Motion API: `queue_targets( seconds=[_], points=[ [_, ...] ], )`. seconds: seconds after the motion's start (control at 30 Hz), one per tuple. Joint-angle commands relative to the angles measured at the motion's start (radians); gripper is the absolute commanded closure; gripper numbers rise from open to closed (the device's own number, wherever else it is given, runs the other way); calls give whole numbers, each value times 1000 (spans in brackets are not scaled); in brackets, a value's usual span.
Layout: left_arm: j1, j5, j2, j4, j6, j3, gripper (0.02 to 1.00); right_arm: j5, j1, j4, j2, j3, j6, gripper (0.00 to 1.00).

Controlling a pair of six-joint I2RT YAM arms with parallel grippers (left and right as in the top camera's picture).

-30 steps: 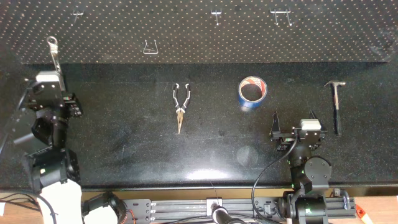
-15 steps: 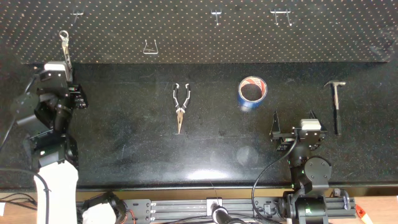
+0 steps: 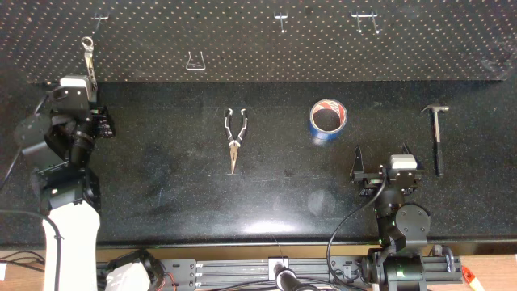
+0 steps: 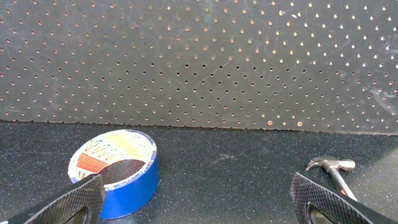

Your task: Place Tools Onto Pegboard

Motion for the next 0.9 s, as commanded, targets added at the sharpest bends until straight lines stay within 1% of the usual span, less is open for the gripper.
queue_targets(
  seconds=[0.03, 0.33, 0.5, 0.73, 0.9],
  points=[
    [-3, 22, 24, 13, -16, 80, 991, -6, -2, -6, -3, -3, -14, 38],
    [-3, 23, 98, 13, -16, 106, 991, -6, -2, -6, -3, -3, -14, 38],
    [-3, 68, 98, 5, -16, 106, 991, -6, -2, -6, -3, -3, -14, 38],
    [-16, 71, 97, -63, -15, 121, 993, -6, -2, -6, -3, -3, -14, 38],
    [-16, 71, 97, -63, -14, 121, 991, -6, -2, -6, -3, -3, -14, 38]
  ],
)
